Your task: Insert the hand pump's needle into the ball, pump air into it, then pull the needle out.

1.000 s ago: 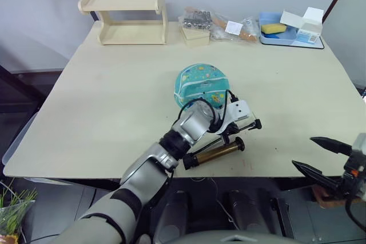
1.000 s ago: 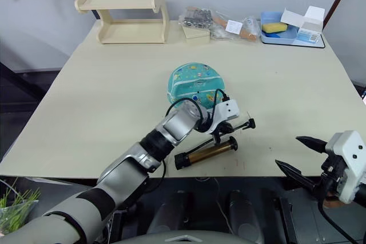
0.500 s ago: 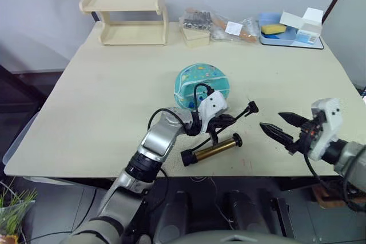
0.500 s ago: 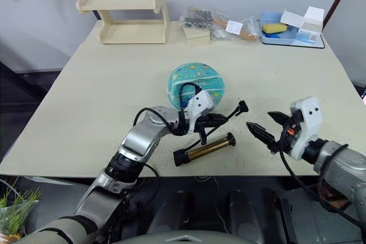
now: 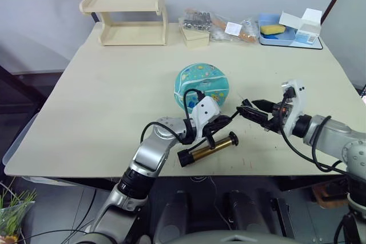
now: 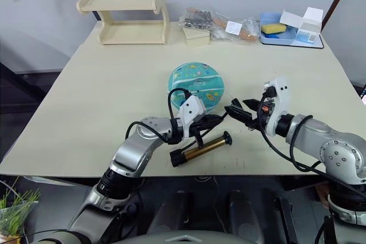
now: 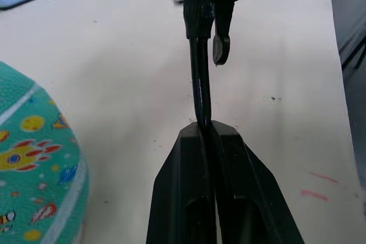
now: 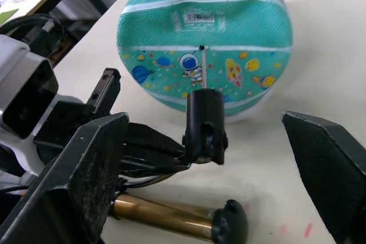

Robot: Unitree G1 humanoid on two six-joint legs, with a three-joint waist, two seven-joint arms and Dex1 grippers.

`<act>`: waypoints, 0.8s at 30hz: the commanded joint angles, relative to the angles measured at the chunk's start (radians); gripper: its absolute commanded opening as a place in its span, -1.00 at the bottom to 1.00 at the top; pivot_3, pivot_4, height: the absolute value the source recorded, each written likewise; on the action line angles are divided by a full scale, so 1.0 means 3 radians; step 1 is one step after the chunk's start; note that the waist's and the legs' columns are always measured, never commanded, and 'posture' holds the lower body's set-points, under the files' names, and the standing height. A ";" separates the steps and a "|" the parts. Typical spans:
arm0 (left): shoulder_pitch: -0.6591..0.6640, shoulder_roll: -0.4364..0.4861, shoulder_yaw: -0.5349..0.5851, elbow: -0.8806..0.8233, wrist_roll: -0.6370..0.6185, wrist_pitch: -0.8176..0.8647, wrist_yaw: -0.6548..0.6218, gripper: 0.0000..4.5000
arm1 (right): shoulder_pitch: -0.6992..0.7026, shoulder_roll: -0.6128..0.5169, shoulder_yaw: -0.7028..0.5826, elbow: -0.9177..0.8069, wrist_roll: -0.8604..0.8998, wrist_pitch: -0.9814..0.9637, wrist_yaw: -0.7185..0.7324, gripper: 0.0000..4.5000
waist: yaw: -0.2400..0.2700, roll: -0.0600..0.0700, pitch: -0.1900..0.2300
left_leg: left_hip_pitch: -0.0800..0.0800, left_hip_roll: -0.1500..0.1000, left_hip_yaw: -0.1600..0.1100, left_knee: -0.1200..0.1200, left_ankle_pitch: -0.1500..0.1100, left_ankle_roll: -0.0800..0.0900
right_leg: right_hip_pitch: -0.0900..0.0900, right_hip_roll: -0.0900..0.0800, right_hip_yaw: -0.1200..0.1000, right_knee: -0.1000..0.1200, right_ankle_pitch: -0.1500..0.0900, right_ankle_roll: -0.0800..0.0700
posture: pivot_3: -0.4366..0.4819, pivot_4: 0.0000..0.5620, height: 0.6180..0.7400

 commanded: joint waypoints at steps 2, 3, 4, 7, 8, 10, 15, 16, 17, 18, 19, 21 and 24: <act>0.0031 0.0009 0.0054 -0.0198 -0.0085 -0.0015 0.0064 -1.00 | -0.0104 0.0006 -0.0018 -0.0031 0.0059 0.0008 0.0093 0.02 | -0.0003 0.0000 0.0000 | 0.0000 0.0000 0.0000 0.0000 0.0000 0.0000 | 0.0000 0.0000 0.0000 0.0000 -0.0001 0.0002 | -0.05 -0.47 1.00; 0.0038 0.0017 0.0056 -0.0204 -0.0093 -0.0015 0.0071 -1.00 | -0.0116 0.0014 -0.0012 -0.0028 0.0047 0.0007 0.0092 -0.20 | -0.0003 0.0000 0.0000 | 0.0000 0.0000 0.0000 0.0000 0.0000 0.0000 | 0.0000 0.0001 0.0000 0.0000 -0.0001 0.0002 | -0.05 -0.47 1.00; 0.0043 0.0023 0.0057 -0.0208 -0.0103 -0.0013 0.0080 -1.00 | -0.0129 0.0027 -0.0008 -0.0022 0.0035 -0.0001 0.0088 -0.20 | -0.0004 0.0000 0.0000 | -0.0001 0.0000 0.0000 0.0000 0.0000 0.0000 | 0.0000 0.0001 0.0000 0.0000 -0.0001 0.0002 | -0.05 -0.47 1.00; 0.0036 0.0028 0.0066 -0.0207 -0.0132 -0.0004 0.0111 -1.00 | -0.0150 0.0062 -0.0003 -0.0020 0.0026 -0.0021 0.0102 -0.20 | -0.0003 0.0000 0.0000 | -0.0001 0.0000 0.0001 0.0000 0.0000 0.0000 | 0.0000 0.0000 0.0001 -0.0001 -0.0002 0.0004 | -0.05 -0.47 1.00; 0.0032 0.0027 0.0070 -0.0206 -0.0139 -0.0001 0.0119 -1.00 | -0.0151 0.0068 -0.0003 -0.0022 0.0027 -0.0021 0.0108 -0.20 | -0.0003 0.0000 0.0000 | -0.0001 0.0000 0.0001 0.0000 0.0000 0.0000 | 0.0000 0.0000 0.0000 -0.0001 -0.0002 0.0004 | -0.05 -0.47 1.00; 0.0027 0.0029 0.0073 -0.0203 -0.0150 0.0006 0.0129 -1.00 | -0.0150 0.0078 -0.0004 -0.0024 0.0018 -0.0020 0.0108 -0.20 | -0.0003 0.0000 0.0000 | -0.0001 0.0000 0.0001 0.0000 0.0000 0.0000 | 0.0000 0.0000 0.0000 -0.0001 -0.0002 0.0004 | -0.05 -0.47 1.00; 0.0023 0.0056 0.0063 -0.0200 -0.0175 0.0001 0.0145 -1.00 | -0.0134 0.0117 -0.0002 -0.0034 -0.0007 -0.0044 0.0098 -0.20 | -0.0004 0.0000 0.0000 | -0.0001 0.0000 0.0000 0.0000 0.0000 0.0000 | 0.0000 0.0000 0.0000 -0.0001 -0.0002 0.0004 | -0.05 -0.47 1.00; 0.0019 0.0062 0.0061 -0.0199 -0.0179 -0.0002 0.0146 -1.00 | -0.0131 0.0130 -0.0005 -0.0036 -0.0014 -0.0050 0.0092 -0.20 | -0.0004 0.0000 0.0000 | -0.0001 0.0000 0.0000 0.0000 0.0000 0.0000 | 0.0000 0.0000 0.0000 -0.0001 -0.0002 0.0004 | -0.05 -0.47 1.00; 0.0013 0.0065 0.0060 -0.0196 -0.0184 -0.0001 0.0148 -1.00 | -0.0125 0.0143 -0.0010 -0.0041 -0.0020 -0.0055 0.0087 -0.20 | -0.0004 0.0000 0.0000 | -0.0001 0.0000 0.0001 0.0000 0.0000 0.0000 | 0.0000 0.0000 0.0000 -0.0001 -0.0002 0.0004 | -0.05 -0.47 1.00; 0.0009 0.0067 0.0060 -0.0195 -0.0188 0.0000 0.0149 -1.00 | -0.0121 0.0154 -0.0013 -0.0045 -0.0026 -0.0057 0.0084 -0.20 | -0.0004 0.0000 0.0000 | -0.0001 0.0000 0.0001 0.0000 0.0000 0.0000 | 0.0000 0.0000 0.0000 -0.0001 -0.0002 0.0004 | -0.05 -0.47 1.00; 0.0006 0.0068 0.0059 -0.0195 -0.0191 0.0000 0.0149 -1.00 | -0.0118 0.0164 -0.0016 -0.0050 -0.0034 -0.0062 0.0081 -0.20 | -0.0004 0.0000 0.0000 | -0.0001 0.0000 0.0001 0.0000 0.0000 0.0000 | 0.0000 0.0000 0.0001 -0.0001 -0.0002 0.0004 | -0.05 -0.47 1.00; 0.0002 0.0070 0.0054 -0.0196 -0.0198 0.0002 0.0149 -1.00 | -0.0114 0.0180 -0.0023 -0.0058 -0.0042 -0.0069 0.0077 -0.20 | -0.0004 0.0000 0.0000 | -0.0001 0.0000 0.0001 0.0000 0.0000 0.0000 | 0.0000 0.0000 0.0000 -0.0001 -0.0003 0.0005 | -0.05 -0.47 1.00; -0.0008 0.0066 0.0045 -0.0194 -0.0208 -0.0003 0.0151 -1.00 | -0.0105 0.0190 -0.0028 -0.0065 -0.0055 -0.0070 0.0075 -0.20 | -0.0004 0.0000 0.0000 | -0.0002 0.0000 0.0001 0.0000 0.0000 0.0000 | 0.0000 0.0000 0.0001 -0.0002 -0.0003 0.0005 | -0.05 -0.47 1.00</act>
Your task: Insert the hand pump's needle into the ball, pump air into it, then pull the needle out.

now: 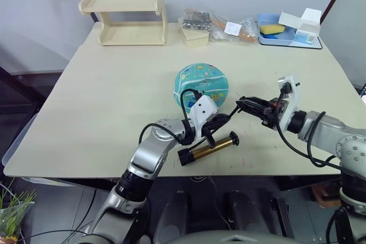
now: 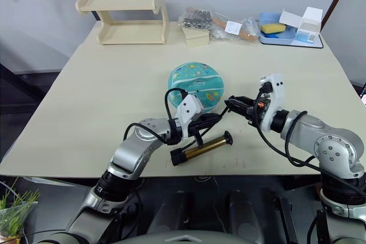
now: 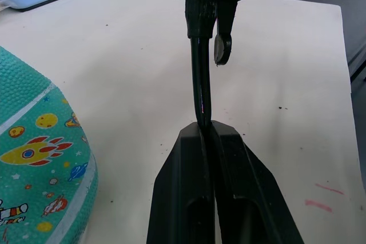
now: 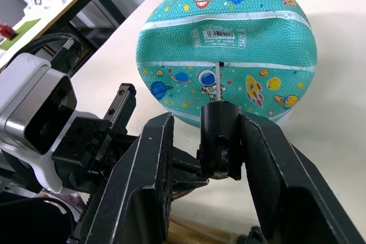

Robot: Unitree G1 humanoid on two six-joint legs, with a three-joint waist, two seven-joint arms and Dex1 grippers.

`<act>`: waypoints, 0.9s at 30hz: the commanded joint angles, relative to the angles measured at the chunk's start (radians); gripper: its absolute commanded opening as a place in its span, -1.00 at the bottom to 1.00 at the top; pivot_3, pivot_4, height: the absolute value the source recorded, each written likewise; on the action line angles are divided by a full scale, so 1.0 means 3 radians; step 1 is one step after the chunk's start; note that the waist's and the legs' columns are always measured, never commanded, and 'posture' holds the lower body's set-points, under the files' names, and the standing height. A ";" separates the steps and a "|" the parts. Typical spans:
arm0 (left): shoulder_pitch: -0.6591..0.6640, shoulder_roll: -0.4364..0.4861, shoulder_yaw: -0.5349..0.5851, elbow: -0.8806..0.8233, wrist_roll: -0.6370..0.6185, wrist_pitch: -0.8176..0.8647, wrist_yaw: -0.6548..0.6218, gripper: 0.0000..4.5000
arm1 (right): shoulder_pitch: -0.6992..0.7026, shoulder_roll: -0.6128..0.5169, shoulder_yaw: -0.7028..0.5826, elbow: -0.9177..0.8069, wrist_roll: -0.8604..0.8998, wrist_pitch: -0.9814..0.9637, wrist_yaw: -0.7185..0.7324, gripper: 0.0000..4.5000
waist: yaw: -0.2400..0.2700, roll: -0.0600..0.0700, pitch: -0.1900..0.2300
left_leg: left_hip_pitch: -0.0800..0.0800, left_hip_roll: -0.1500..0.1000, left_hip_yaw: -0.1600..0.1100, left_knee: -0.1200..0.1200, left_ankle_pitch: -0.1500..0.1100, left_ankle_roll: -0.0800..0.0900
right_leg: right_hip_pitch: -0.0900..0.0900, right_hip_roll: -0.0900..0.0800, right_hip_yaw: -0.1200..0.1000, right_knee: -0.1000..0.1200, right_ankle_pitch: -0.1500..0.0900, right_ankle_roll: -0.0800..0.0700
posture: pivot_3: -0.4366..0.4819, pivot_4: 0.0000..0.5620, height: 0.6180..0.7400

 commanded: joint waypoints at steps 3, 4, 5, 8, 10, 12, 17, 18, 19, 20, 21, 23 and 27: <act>-0.0072 -0.0024 0.0029 -0.0142 -0.0073 -0.0013 0.0003 -1.00 | -0.0008 0.0021 -0.0052 -0.0085 0.0007 -0.0052 0.0001 -0.20 | 0.0000 0.0000 0.0000 | 0.0000 0.0000 0.0000 0.0000 0.0000 0.0000 | 0.0000 0.0000 0.0000 -0.0001 0.0000 0.0000 | -0.05 -0.47 1.00; -0.0073 -0.0024 0.0027 -0.0146 -0.0076 -0.0012 0.0003 -1.00 | -0.0008 0.0023 -0.0053 -0.0086 0.0007 -0.0051 -0.0001 -0.20 | 0.0000 0.0000 0.0000 | 0.0000 0.0000 0.0000 0.0000 0.0000 0.0000 | 0.0000 0.0000 0.0000 -0.0001 0.0000 0.0000 | -0.05 -0.47 1.00; -0.0073 -0.0024 0.0026 -0.0150 -0.0081 -0.0010 0.0005 -1.00 | -0.0007 0.0027 -0.0057 -0.0087 0.0009 -0.0051 -0.0005 -0.32 | 0.0000 0.0000 0.0000 | 0.0000 0.0000 0.0000 0.0000 0.0000 0.0000 | 0.0000 0.0000 0.0000 -0.0001 0.0000 0.0000 | -0.05 -0.47 1.00; -0.0066 -0.0023 0.0026 -0.0165 -0.0094 -0.0007 0.0009 -1.00 | -0.0005 0.0030 -0.0059 -0.0082 -0.0001 -0.0055 -0.0014 -0.76 | -0.0001 0.0000 0.0000 | -0.0001 0.0000 0.0000 0.0000 0.0000 0.0000 | 0.0000 0.0000 0.0000 -0.0001 -0.0001 0.0001 | -0.05 -0.47 1.00; -0.0054 -0.0021 0.0031 -0.0178 -0.0100 -0.0009 0.0011 -1.00 | -0.0005 0.0027 -0.0060 -0.0080 -0.0006 -0.0054 -0.0016 -0.85 | 0.0000 0.0000 0.0000 | -0.0001 0.0000 0.0000 0.0000 0.0000 0.0000 | 0.0000 0.0000 0.0000 -0.0002 -0.0001 0.0001 | -0.05 -0.47 1.00; -0.0043 -0.0019 0.0035 -0.0188 -0.0104 -0.0011 0.0012 -1.00 | -0.0012 0.0028 -0.0065 -0.0077 -0.0006 -0.0054 -0.0018 -0.85 | 0.0000 0.0000 0.0000 | -0.0001 0.0000 0.0000 0.0000 0.0000 0.0000 | 0.0000 0.0000 0.0000 -0.0002 -0.0001 0.0001 | -0.05 -0.47 1.00; 0.0007 -0.0072 0.0101 -0.0129 -0.0142 -0.0171 0.0029 -1.00 | -0.0069 0.0019 -0.0070 -0.0067 0.0000 -0.0047 -0.0021 -0.85 | 0.0000 0.0000 0.0000 | -0.0001 0.0000 0.0000 0.0000 -0.0001 0.0001 | 0.0000 0.0000 0.0000 -0.0003 -0.0001 0.0000 | -0.05 -0.47 1.00; 0.0020 -0.0099 0.0130 -0.0081 -0.0157 -0.0291 0.0023 -1.00 | -0.0083 0.0020 -0.0064 -0.0068 -0.0005 -0.0047 -0.0025 -0.85 | -0.0003 0.0000 0.0001 | -0.0001 0.0000 0.0000 0.0000 -0.0001 0.0001 | 0.0000 0.0000 0.0000 -0.0003 -0.0001 0.0000 | -0.05 -0.47 1.00; 0.0020 -0.0069 0.0151 -0.0074 -0.0201 -0.0234 -0.0026 -1.00 | -0.0103 0.0020 -0.0057 -0.0065 -0.0011 -0.0044 -0.0030 -0.85 | -0.0003 0.0001 0.0001 | -0.0001 0.0000 0.0001 0.0000 -0.0001 0.0001 | -0.0001 0.0000 0.0001 -0.0003 -0.0002 0.0000 | -0.05 -0.47 1.00; 0.0023 -0.0066 0.0229 -0.0093 -0.0329 -0.0121 -0.0071 -1.00 | -0.0131 0.0009 -0.0042 -0.0062 -0.0032 -0.0041 -0.0029 -0.85 | -0.0003 0.0000 0.0001 | -0.0001 0.0000 0.0001 0.0000 -0.0001 0.0001 | -0.0001 -0.0001 0.0001 -0.0003 -0.0002 -0.0001 | -0.05 -0.47 1.00; 0.0025 -0.0045 0.0310 -0.0150 -0.0441 -0.0034 -0.0107 -0.85 | -0.0170 -0.0021 -0.0012 -0.0062 -0.0089 -0.0044 -0.0018 -0.85 | -0.0005 0.0000 0.0002 | -0.0002 0.0000 0.0001 0.0000 -0.0001 0.0001 | -0.0002 -0.0001 0.0000 -0.0003 -0.0004 -0.0005 | -0.05 -0.47 1.00; 0.0050 0.0018 0.0457 -0.0294 -0.0636 0.0126 -0.0147 -0.58 | -0.0256 -0.0142 0.0091 -0.0068 -0.0255 -0.0014 0.0014 -0.85 | -0.0007 0.0001 0.0002 | -0.0001 0.0001 0.0001 0.0000 -0.0001 0.0001 | -0.0002 0.0000 0.0000 -0.0002 -0.0008 -0.0012 | -0.05 -0.47 1.00; 0.0172 0.0311 0.0737 -0.0648 -0.0958 0.0399 -0.0237 0.31 | -0.0405 -0.0397 0.0312 -0.0082 -0.0637 -0.0047 0.0107 -0.85 | -0.0015 0.0001 0.0002 | -0.0003 0.0001 0.0002 -0.0002 -0.0001 0.0001 | -0.0005 -0.0001 0.0001 -0.0003 -0.0008 -0.0012 | -0.05 -0.47 1.00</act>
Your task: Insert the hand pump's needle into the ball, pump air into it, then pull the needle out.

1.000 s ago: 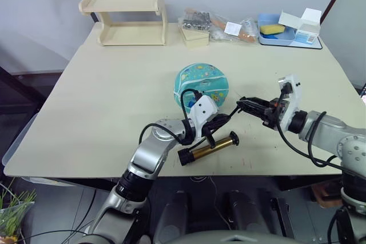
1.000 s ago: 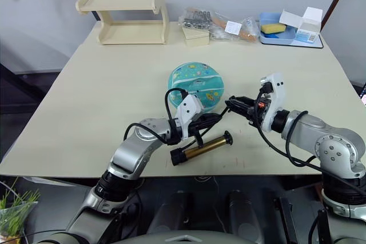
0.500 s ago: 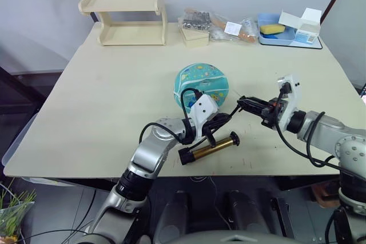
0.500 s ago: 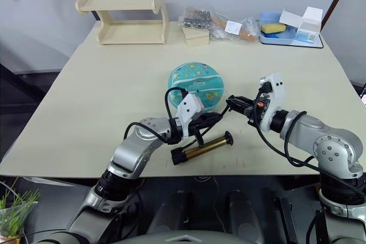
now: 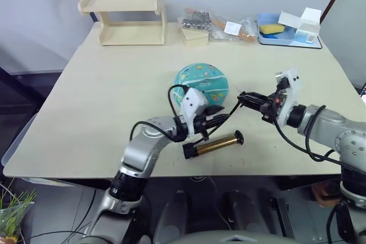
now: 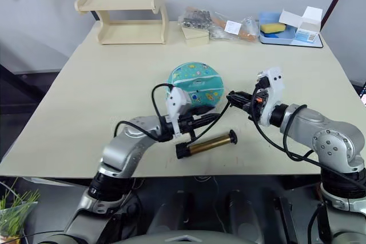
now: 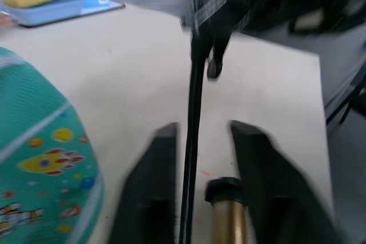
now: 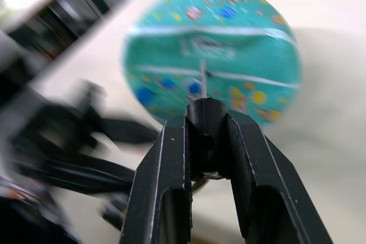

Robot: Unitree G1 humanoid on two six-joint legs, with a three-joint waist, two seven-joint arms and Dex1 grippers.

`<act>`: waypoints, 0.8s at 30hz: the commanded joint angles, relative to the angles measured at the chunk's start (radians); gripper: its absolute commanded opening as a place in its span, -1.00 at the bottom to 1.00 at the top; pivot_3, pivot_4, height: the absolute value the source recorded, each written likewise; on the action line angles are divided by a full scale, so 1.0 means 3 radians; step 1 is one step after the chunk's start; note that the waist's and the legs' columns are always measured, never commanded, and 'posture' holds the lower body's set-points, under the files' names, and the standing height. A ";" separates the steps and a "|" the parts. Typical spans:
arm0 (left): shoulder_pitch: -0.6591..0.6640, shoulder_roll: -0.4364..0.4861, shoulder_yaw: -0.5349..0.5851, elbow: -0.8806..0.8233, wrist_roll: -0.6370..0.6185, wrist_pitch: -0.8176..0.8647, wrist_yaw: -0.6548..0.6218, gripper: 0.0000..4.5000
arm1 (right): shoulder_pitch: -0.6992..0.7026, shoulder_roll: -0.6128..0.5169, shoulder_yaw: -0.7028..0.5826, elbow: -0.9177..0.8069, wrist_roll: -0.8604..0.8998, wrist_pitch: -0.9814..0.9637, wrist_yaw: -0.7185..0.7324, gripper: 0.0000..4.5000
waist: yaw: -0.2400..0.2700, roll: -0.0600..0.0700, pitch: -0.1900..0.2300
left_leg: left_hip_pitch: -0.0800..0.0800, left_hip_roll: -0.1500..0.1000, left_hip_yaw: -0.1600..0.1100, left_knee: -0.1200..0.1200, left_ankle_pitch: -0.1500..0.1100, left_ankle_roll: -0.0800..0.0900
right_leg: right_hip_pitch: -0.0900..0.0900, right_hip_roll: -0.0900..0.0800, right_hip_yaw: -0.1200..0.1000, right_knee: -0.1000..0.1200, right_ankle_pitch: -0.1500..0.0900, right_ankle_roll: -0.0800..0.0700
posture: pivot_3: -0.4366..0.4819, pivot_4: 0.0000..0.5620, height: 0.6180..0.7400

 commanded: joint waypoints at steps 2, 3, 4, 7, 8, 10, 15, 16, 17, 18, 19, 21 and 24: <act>0.0155 0.0388 0.0434 -0.0548 -0.0457 0.0365 -0.0105 0.73 | -0.0215 -0.0347 0.0161 -0.0113 -0.0367 -0.0010 0.0214 -0.85 | -0.0016 0.0000 0.0001 | 0.0000 0.0000 0.0000 -0.0003 0.0000 0.0000 | -0.0001 0.0000 0.0000 0.0000 0.0000 0.0000 | -0.05 -0.47 1.00; 0.0185 0.0482 0.0542 -0.0621 -0.0550 0.0453 -0.0099 0.98 | -0.0251 -0.0482 0.0236 -0.0165 -0.0455 -0.0008 0.0311 -0.85 | -0.0022 0.0002 0.0003 | 0.0000 0.0000 -0.0001 -0.0004 0.0000 0.0000 | -0.0002 0.0000 -0.0001 -0.0001 -0.0001 0.0000 | -0.05 -0.47 1.00; 0.0210 0.0574 0.0651 -0.0679 -0.0633 0.0530 -0.0091 1.00 | -0.0283 -0.0619 0.0310 -0.0227 -0.0543 -0.0010 0.0398 -0.85 | -0.0025 0.0001 0.0004 | -0.0002 0.0000 0.0000 -0.0005 0.0000 0.0000 | -0.0003 -0.0001 0.0000 -0.0001 -0.0001 0.0000 | -0.05 -0.47 1.00; 0.0235 0.0804 0.0959 -0.0772 -0.0838 0.0747 -0.0021 1.00 | -0.0447 -0.1023 0.0529 -0.0365 -0.0816 0.0057 0.0543 -0.85 | -0.0029 0.0001 0.0006 | -0.0003 0.0000 -0.0001 -0.0005 0.0000 0.0000 | -0.0003 -0.0003 -0.0002 -0.0005 -0.0001 0.0000 | -0.05 -0.47 1.00; 0.0224 0.0859 0.1056 -0.0788 -0.0897 0.0819 0.0023 1.00 | -0.0514 -0.1099 0.0512 -0.0368 -0.0793 0.0111 0.0621 -0.85 | -0.0033 0.0000 0.0008 | -0.0003 0.0000 0.0000 -0.0005 0.0000 0.0000 | -0.0004 -0.0004 -0.0002 -0.0005 -0.0001 0.0000 | -0.05 -0.47 1.00; 0.0195 0.0947 0.1176 -0.0806 -0.0977 0.0931 0.0119 1.00 | -0.0624 -0.1230 0.0508 -0.0374 -0.0761 0.0191 0.0790 -0.85 | -0.0039 -0.0002 0.0009 | -0.0003 0.0000 -0.0001 -0.0005 0.0000 0.0000 | -0.0004 -0.0004 -0.0003 -0.0007 -0.0001 0.0000 | -0.05 -0.47 1.00; 0.0056 0.1108 0.1300 -0.0816 -0.1032 0.1164 0.0380 1.00 | -0.0839 -0.1486 0.0553 -0.0429 -0.0804 0.0315 0.1106 -0.85 | -0.0043 -0.0007 0.0013 | -0.0005 0.0000 0.0000 -0.0007 -0.0001 0.0000 | -0.0004 -0.0005 -0.0004 -0.0010 -0.0001 0.0000 | -0.05 -0.47 1.00; 0.0001 0.1130 0.1294 -0.0824 -0.1027 0.1221 0.0459 1.00 | -0.0852 -0.1556 0.0537 -0.0449 -0.0811 0.0306 0.1190 -0.85 | -0.0041 -0.0009 0.0015 | -0.0005 0.0000 -0.0001 -0.0007 -0.0001 0.0000 | -0.0004 -0.0005 -0.0004 -0.0010 -0.0001 0.0000 | -0.05 -0.47 1.00; -0.0051 0.1147 0.1269 -0.0820 -0.0997 0.1255 0.0526 1.00 | -0.0865 -0.1597 0.0520 -0.0462 -0.0801 0.0310 0.1254 -0.85 | -0.0036 -0.0011 0.0017 | -0.0006 0.0000 -0.0001 -0.0007 -0.0001 0.0000 | -0.0005 -0.0005 -0.0005 -0.0010 -0.0001 0.0000 | -0.05 -0.47 1.00; -0.0103 0.1155 0.1237 -0.0804 -0.0968 0.1289 0.0603 1.00 | -0.0874 -0.1623 0.0518 -0.0471 -0.0803 0.0308 0.1304 -0.85 | -0.0035 -0.0012 0.0018 | -0.0006 0.0000 -0.0002 -0.0007 -0.0001 0.0000 | -0.0005 -0.0005 -0.0006 -0.0011 -0.0001 0.0000 | -0.05 -0.47 1.00; -0.0163 0.1136 0.1199 -0.0779 -0.0962 0.1335 0.0679 1.00 | -0.0881 -0.1623 0.0516 -0.0475 -0.0806 0.0301 0.1336 -0.85 | -0.0036 -0.0012 0.0018 | -0.0006 0.0000 -0.0002 -0.0007 -0.0001 0.0000 | -0.0005 -0.0006 -0.0006 -0.0011 -0.0001 0.0000 | -0.05 -0.47 1.00; -0.0282 0.1086 0.1076 -0.0689 -0.0897 0.1409 0.0829 1.00 | -0.0882 -0.1597 0.0517 -0.0487 -0.0817 0.0294 0.1370 -0.85 | -0.0036 -0.0014 0.0019 | -0.0006 0.0000 -0.0002 -0.0008 -0.0001 0.0000 | -0.0004 -0.0006 -0.0006 -0.0013 -0.0001 0.0000 | -0.05 -0.47 1.00; -0.0384 0.1042 0.0967 -0.0581 -0.0839 0.1444 0.0930 1.00 | -0.0884 -0.1533 0.0517 -0.0499 -0.0830 0.0321 0.1361 -0.85 | -0.0045 -0.0015 0.0020 | -0.0005 -0.0001 -0.0001 -0.0008 -0.0001 0.0000 | -0.0004 -0.0005 -0.0005 -0.0012 -0.0001 0.0001 | -0.05 -0.47 1.00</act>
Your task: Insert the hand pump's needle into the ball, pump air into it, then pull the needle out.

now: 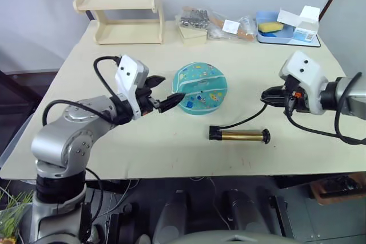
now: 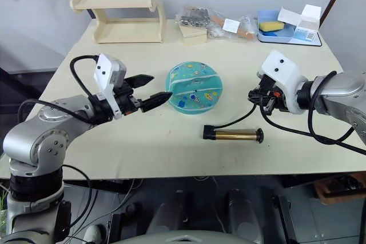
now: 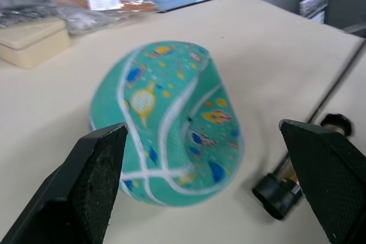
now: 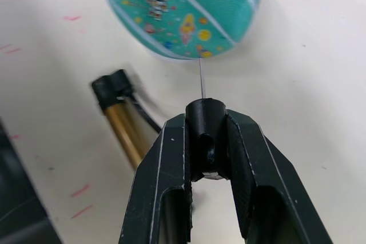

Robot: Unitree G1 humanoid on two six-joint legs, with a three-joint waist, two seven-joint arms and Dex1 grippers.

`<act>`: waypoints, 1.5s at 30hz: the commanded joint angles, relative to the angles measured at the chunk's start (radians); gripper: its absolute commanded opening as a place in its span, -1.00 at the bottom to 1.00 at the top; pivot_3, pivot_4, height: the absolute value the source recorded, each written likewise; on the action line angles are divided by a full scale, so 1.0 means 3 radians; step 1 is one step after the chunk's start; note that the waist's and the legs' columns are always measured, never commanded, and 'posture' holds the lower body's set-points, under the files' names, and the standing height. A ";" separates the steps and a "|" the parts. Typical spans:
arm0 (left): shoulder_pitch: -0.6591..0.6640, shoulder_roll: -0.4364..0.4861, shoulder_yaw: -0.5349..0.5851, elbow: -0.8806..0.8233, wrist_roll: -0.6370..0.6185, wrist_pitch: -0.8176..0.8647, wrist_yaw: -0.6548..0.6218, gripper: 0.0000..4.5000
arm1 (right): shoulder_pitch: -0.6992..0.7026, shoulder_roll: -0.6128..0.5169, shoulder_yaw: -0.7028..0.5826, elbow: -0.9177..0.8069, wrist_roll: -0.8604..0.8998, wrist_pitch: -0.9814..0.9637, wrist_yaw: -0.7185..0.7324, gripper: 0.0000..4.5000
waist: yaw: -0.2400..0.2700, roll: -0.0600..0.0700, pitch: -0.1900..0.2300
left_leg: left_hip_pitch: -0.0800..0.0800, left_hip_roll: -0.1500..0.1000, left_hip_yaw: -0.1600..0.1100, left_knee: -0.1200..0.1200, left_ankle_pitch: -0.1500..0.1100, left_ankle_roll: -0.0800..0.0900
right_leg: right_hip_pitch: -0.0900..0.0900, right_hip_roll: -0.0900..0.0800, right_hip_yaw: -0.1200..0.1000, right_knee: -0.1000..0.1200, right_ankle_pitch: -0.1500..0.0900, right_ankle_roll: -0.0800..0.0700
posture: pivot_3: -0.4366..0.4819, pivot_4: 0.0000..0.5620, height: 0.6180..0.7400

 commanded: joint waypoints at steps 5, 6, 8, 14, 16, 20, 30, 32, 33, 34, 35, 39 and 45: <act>-0.0207 -0.0063 -0.0112 0.0087 0.0063 0.0189 0.0249 1.00 | 0.0004 0.0054 -0.0209 -0.0154 -0.0003 0.0040 0.0017 -0.85 | -0.0007 -0.0002 0.0002 | 0.0001 0.0000 -0.0001 -0.0001 0.0000 0.0000 | -0.0001 0.0001 0.0000 0.0002 0.0000 0.0000 | -0.05 -0.47 1.00; -0.0219 -0.0053 -0.0115 0.0072 0.0057 0.0235 0.0270 1.00 | 0.0032 0.0043 -0.0247 -0.0178 0.0010 0.0031 0.0030 -0.85 | -0.0005 -0.0002 0.0002 | 0.0000 0.0001 -0.0001 -0.0001 0.0000 0.0000 | -0.0001 0.0001 -0.0001 0.0002 0.0000 0.0000 | -0.05 -0.47 1.00; -0.0238 -0.0043 -0.0124 0.0066 0.0057 0.0294 0.0298 1.00 | 0.0075 0.0060 -0.0359 -0.0211 0.0075 0.0028 0.0053 -0.85 | -0.0004 -0.0002 0.0002 | 0.0000 0.0000 -0.0001 -0.0002 0.0000 0.0000 | -0.0001 0.0000 0.0000 0.0002 0.0001 0.0001 | -0.05 -0.47 1.00; -0.0306 -0.0074 -0.0248 0.0186 0.0157 0.0282 0.0338 1.00 | 0.0337 0.0075 -0.0704 -0.0376 0.0217 -0.0093 0.0171 -0.85 | 0.0000 -0.0006 0.0004 | -0.0001 -0.0001 -0.0001 -0.0002 0.0000 0.0000 | 0.0000 0.0000 -0.0001 0.0001 0.0007 0.0012 | -0.05 -0.47 1.00; -0.0348 -0.0100 -0.0309 0.0246 0.0188 0.0275 0.0350 1.00 | 0.0460 0.0063 -0.0841 -0.0444 0.0263 -0.0138 0.0218 -0.85 | 0.0002 -0.0008 0.0005 | -0.0001 -0.0001 0.0000 -0.0002 0.0000 0.0000 | -0.0001 -0.0001 0.0000 0.0000 0.0008 0.0012 | -0.05 -0.47 1.00; -0.0399 -0.0139 -0.0415 0.0379 0.0293 0.0238 0.0370 1.00 | 0.0609 0.0054 -0.0994 -0.0570 0.0317 -0.0229 0.0261 -0.85 | -0.0001 -0.0008 0.0005 | -0.0002 -0.0002 0.0001 -0.0002 -0.0001 0.0000 | -0.0001 -0.0002 0.0001 0.0000 0.0008 0.0013 | -0.05 -0.47 1.00; -0.0541 -0.0367 -0.0629 0.0686 0.0617 0.0089 0.0495 1.00 | 0.0577 0.0125 -0.0802 -0.0616 0.0264 -0.0315 0.0186 -0.85 | -0.0002 -0.0008 0.0005 | 0.0000 -0.0001 0.0000 -0.0002 0.0000 0.0001 | -0.0001 -0.0001 0.0000 0.0001 0.0008 0.0013 | -0.05 -0.47 1.00; -0.0538 -0.0390 -0.0664 0.0744 0.0680 0.0043 0.0494 0.89 | 0.0489 0.0170 -0.0654 -0.0569 0.0207 -0.0282 0.0130 -0.85 | -0.0002 -0.0008 0.0005 | 0.0001 -0.0001 0.0000 -0.0002 0.0000 0.0000 | -0.0001 -0.0001 0.0000 0.0002 0.0008 0.0013 | -0.05 -0.47 1.00; -0.0537 -0.0409 -0.0688 0.0797 0.0721 -0.0009 0.0492 0.78 | 0.0378 0.0254 -0.0475 -0.0513 0.0128 -0.0239 0.0053 -0.85 | -0.0012 -0.0008 0.0005 | 0.0001 -0.0001 0.0000 -0.0002 0.0000 0.0000 | -0.0001 0.0000 0.0000 0.0002 0.0008 0.0013 | -0.05 -0.47 1.00; -0.0536 -0.0425 -0.0707 0.0844 0.0757 -0.0061 0.0484 0.63 | 0.0271 0.0336 -0.0297 -0.0463 0.0045 -0.0202 -0.0017 -0.85 | -0.0012 -0.0008 0.0005 | 0.0003 -0.0001 0.0001 -0.0003 0.0000 0.0000 | 0.0000 0.0000 0.0001 0.0003 0.0008 0.0013 | -0.05 -0.47 1.00; -0.0537 -0.0438 -0.0717 0.0876 0.0784 -0.0098 0.0474 0.52 | 0.0195 0.0393 -0.0176 -0.0428 -0.0014 -0.0174 -0.0062 -0.85 | -0.0014 -0.0008 0.0005 | 0.0003 0.0000 0.0001 -0.0002 0.0000 0.0000 | -0.0001 0.0000 0.0001 0.0003 0.0008 0.0013 | -0.05 -0.47 1.00; -0.0523 -0.0393 -0.0778 0.1023 0.0918 -0.0307 0.0339 -0.21 | -0.0198 0.0742 0.0385 -0.0156 -0.0371 -0.0046 -0.0282 -0.85 | 0.0003 -0.0008 0.0005 | 0.0003 -0.0002 -0.0001 -0.0002 0.0000 0.0000 | 0.0000 -0.0001 0.0000 0.0005 0.0012 0.0006 | -0.05 -0.47 1.00; -0.0543 -0.0410 -0.0764 0.1161 0.0984 -0.0431 0.0236 -0.86 | -0.0631 0.1334 0.1107 0.0218 -0.0923 -0.0033 -0.0493 -0.85 | -0.0015 -0.0008 0.0004 | 0.0005 -0.0001 -0.0003 -0.0002 0.0000 0.0000 | -0.0002 0.0000 -0.0001 0.0010 0.0013 0.0005 | -0.05 -0.47 1.00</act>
